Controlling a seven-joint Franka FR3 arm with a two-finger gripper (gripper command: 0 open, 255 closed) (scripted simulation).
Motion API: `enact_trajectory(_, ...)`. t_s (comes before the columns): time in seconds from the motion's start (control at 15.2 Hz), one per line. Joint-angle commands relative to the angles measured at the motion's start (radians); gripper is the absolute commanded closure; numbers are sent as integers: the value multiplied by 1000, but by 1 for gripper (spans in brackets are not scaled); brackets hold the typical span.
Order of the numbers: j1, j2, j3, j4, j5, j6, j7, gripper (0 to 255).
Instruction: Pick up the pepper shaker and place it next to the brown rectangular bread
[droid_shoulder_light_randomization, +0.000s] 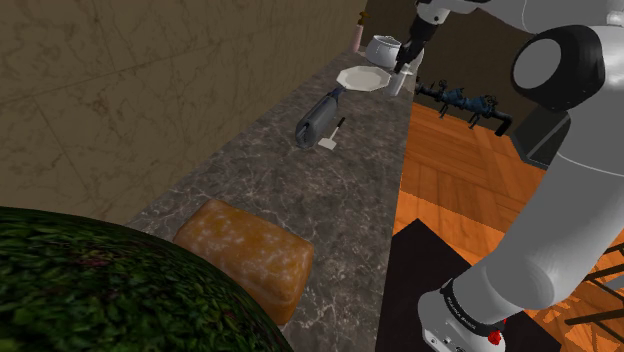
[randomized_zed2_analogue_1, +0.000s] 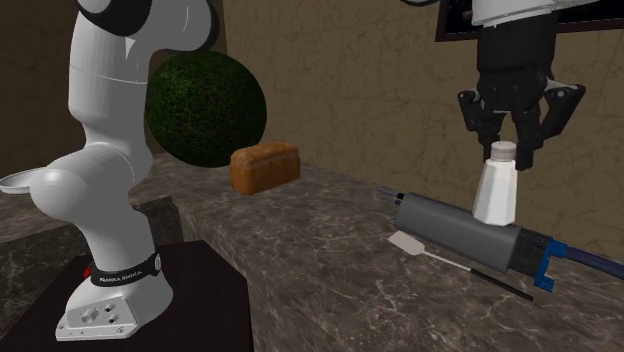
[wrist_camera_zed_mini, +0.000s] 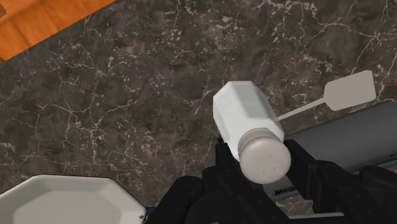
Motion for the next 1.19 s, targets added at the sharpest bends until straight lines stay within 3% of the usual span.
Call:
enact_trajectory(0.0,-6,9,-1,42,3,-34,-1,255)
enact_trajectory(0.13,-9,13,-1,64,5,-52,-1,255)
enact_trajectory(0.59,131,-215,39,-230,-113,34,164,255)
enact_trajectory(1.12,230,-402,133,-446,-206,68,373,255)
